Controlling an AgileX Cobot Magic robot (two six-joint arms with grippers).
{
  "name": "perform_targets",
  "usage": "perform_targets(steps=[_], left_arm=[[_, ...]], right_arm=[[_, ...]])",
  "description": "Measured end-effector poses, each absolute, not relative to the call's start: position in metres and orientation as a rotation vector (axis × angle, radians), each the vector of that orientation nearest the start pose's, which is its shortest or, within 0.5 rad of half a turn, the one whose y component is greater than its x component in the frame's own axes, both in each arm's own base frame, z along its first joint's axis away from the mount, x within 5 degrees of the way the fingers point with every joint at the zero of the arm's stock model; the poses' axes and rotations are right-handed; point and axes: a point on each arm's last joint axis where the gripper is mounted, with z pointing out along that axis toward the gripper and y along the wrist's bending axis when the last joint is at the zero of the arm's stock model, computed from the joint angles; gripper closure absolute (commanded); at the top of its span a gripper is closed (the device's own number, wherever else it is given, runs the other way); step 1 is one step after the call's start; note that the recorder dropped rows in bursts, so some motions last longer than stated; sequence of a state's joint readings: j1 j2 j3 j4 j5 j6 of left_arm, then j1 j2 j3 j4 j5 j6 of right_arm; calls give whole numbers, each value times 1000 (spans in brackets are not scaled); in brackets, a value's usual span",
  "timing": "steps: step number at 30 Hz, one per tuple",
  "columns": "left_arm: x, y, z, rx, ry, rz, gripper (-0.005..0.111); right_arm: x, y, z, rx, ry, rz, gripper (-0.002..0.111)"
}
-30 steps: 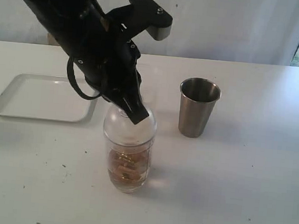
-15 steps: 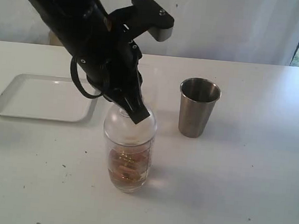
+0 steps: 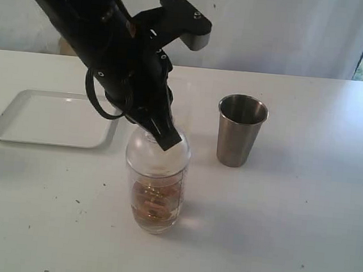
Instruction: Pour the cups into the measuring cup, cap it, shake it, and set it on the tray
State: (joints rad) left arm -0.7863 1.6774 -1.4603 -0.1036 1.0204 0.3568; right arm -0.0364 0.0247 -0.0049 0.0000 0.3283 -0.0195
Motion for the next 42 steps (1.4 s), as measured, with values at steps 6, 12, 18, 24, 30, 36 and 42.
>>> perform_targets(steps=[6,12,18,24,30,36,42], left_arm=[[247,-258,313,1442,2334,-249,95],[245,-256,321,1458,2351,-241,92],[243,-252,325,1473,2359,-215,93],[248,-256,328,1431,2299,-216,93],[250,-256,328,1422,2277,-203,93],[247,-253,332,1428,2277,-201,93],[242,-247,345,1412,2246,-200,93]], right_arm=[[55,-2,184,16,1832,-39,108],[55,-2,184,16,1832,-39,108],[55,-2,184,16,1832,-39,108],[55,-2,184,16,1832,-39,108],[55,-2,184,16,1832,-39,108],[55,-2,184,16,1832,-39,108],[55,-2,184,16,1832,-39,108]])
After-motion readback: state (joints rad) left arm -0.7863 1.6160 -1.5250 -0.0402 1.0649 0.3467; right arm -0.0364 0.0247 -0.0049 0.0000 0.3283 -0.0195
